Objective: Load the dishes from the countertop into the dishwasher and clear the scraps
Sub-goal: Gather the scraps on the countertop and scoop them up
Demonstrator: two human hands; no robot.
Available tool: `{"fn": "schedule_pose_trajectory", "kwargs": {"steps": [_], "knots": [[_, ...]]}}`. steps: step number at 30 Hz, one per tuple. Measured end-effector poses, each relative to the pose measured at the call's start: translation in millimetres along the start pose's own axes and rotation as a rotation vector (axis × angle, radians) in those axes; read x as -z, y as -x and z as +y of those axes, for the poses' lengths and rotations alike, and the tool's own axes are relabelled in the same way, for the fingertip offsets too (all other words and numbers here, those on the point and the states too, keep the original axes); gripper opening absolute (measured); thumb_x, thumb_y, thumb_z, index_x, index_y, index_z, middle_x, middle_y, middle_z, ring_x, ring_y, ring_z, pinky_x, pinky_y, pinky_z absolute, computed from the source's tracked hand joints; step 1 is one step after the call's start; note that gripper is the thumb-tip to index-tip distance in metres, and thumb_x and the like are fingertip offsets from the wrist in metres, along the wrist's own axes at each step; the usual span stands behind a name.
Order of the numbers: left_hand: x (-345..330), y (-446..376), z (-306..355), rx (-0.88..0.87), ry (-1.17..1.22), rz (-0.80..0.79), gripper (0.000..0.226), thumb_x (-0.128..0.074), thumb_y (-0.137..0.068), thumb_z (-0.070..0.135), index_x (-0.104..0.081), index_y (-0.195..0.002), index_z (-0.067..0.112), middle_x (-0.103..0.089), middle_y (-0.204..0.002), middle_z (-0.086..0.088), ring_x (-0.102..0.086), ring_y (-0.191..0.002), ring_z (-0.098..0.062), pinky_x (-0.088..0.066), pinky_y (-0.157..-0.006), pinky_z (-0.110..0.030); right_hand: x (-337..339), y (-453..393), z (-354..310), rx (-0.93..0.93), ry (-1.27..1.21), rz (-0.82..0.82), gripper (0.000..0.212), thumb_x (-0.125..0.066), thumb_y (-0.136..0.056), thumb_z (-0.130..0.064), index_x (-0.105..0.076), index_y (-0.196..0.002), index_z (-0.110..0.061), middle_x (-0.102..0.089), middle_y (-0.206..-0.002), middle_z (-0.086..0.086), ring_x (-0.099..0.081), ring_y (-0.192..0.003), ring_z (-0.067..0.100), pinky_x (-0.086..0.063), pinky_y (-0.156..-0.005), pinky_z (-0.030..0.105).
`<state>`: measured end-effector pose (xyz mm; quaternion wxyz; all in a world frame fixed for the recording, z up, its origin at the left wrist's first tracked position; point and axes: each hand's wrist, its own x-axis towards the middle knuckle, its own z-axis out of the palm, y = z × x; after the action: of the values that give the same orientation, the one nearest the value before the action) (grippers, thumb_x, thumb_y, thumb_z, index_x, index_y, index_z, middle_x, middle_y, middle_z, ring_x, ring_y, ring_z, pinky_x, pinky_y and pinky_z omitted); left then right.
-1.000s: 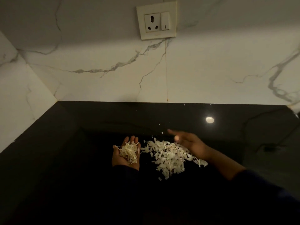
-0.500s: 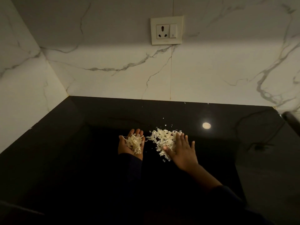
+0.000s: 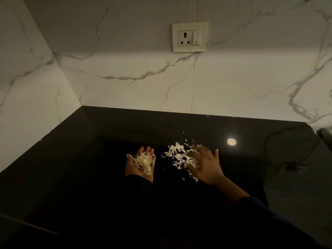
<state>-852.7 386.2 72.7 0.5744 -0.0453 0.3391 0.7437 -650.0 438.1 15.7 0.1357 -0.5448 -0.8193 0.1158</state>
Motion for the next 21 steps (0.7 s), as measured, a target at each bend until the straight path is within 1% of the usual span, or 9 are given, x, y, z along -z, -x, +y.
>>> {"fn": "schedule_pose_trajectory", "kwargs": {"steps": [2,5,7,10,12,14,16,18,21], "knots": [[2.5,1.9,-2.9,0.001,0.000,0.012,0.064,-0.015,-0.097,0.048,-0.031,-0.139,0.003,-0.030,-0.148,-0.018,-0.027,-0.139,-0.029,-0.020,-0.113,-0.039,1.4,-0.3,10.1,-0.136,-0.101,0.096,0.099,-0.008,-0.058,-0.094,-0.040,-0.134,-0.039,-0.024,-0.154,0.002,-0.017,-0.143,0.027,-0.006,-0.111,0.063],[0.3,6.0,-12.4,0.013,-0.020,0.022,0.063,-0.014,-0.097,0.048,-0.031,-0.139,0.004,-0.030,-0.148,-0.017,-0.027,-0.139,-0.029,-0.019,-0.113,-0.039,-0.6,-3.1,4.9,-0.186,-0.111,-0.044,0.112,-0.001,-0.046,-0.099,-0.020,-0.142,-0.045,-0.008,-0.158,0.007,-0.004,-0.145,0.033,0.002,-0.109,0.064],[-3.8,7.7,-19.1,0.031,-0.026,0.019,0.063,-0.014,-0.097,0.048,-0.030,-0.140,0.004,-0.029,-0.149,-0.017,-0.026,-0.139,-0.029,-0.018,-0.114,-0.039,-3.1,-2.8,-4.5,-0.147,-0.067,-0.140,0.103,-0.007,-0.051,-0.096,-0.012,-0.143,-0.050,-0.001,-0.159,0.006,0.004,-0.145,0.035,0.009,-0.106,0.065],[-8.7,10.5,-27.6,0.053,-0.045,0.019,0.063,-0.014,-0.097,0.048,-0.031,-0.139,0.004,-0.031,-0.148,-0.016,-0.028,-0.138,-0.029,-0.020,-0.113,-0.039,-5.9,2.0,-9.6,-0.058,0.043,-0.195,0.077,-0.023,-0.074,-0.083,-0.020,-0.142,-0.048,-0.007,-0.158,0.004,0.003,-0.145,0.034,0.008,-0.109,0.062],[-9.8,12.4,-31.8,0.066,-0.049,0.026,0.063,-0.014,-0.097,0.048,-0.034,-0.138,0.004,-0.034,-0.146,-0.016,-0.030,-0.137,-0.028,-0.021,-0.113,-0.039,-5.0,4.6,-10.2,-0.013,0.053,-0.168,0.058,-0.030,-0.088,-0.068,-0.032,-0.139,-0.041,-0.021,-0.154,0.005,-0.011,-0.144,0.029,0.000,-0.113,0.057],[-9.7,15.6,-35.7,0.075,-0.051,0.033,0.063,-0.014,-0.097,0.048,-0.035,-0.137,0.004,-0.034,-0.146,-0.016,-0.030,-0.137,-0.028,-0.021,-0.113,-0.039,-4.1,5.6,-10.7,0.011,0.027,-0.121,0.048,-0.033,-0.094,-0.056,-0.040,-0.136,-0.034,-0.033,-0.147,0.005,-0.026,-0.138,0.024,-0.015,-0.116,0.050],[-8.7,17.1,-39.0,0.084,-0.060,0.032,0.063,-0.014,-0.097,0.048,-0.033,-0.138,0.004,-0.033,-0.147,-0.016,-0.028,-0.138,-0.028,-0.019,-0.113,-0.039,-2.9,5.2,-11.3,0.025,0.009,-0.094,0.043,-0.036,-0.096,-0.047,-0.042,-0.135,-0.029,-0.038,-0.140,0.005,-0.033,-0.129,0.021,-0.030,-0.110,0.039],[-7.3,18.1,-41.3,0.095,-0.068,0.028,0.063,-0.013,-0.097,0.048,-0.031,-0.139,0.005,-0.031,-0.148,-0.017,-0.027,-0.139,-0.028,-0.019,-0.114,-0.038,-3.0,4.0,-11.3,0.042,0.002,-0.080,0.039,-0.038,-0.098,-0.039,-0.044,-0.132,-0.023,-0.040,-0.135,0.006,-0.036,-0.123,0.020,-0.035,-0.103,0.033],[-6.4,18.9,-42.3,0.113,-0.073,0.045,0.064,-0.013,-0.097,0.049,-0.031,-0.140,0.005,-0.031,-0.148,-0.016,-0.027,-0.139,-0.028,-0.019,-0.114,-0.038,0.7,1.5,-13.4,0.045,-0.046,-0.093,0.034,-0.042,-0.098,-0.027,-0.045,-0.130,-0.017,-0.040,-0.133,0.008,-0.038,-0.123,0.019,-0.037,-0.100,0.029]]}}
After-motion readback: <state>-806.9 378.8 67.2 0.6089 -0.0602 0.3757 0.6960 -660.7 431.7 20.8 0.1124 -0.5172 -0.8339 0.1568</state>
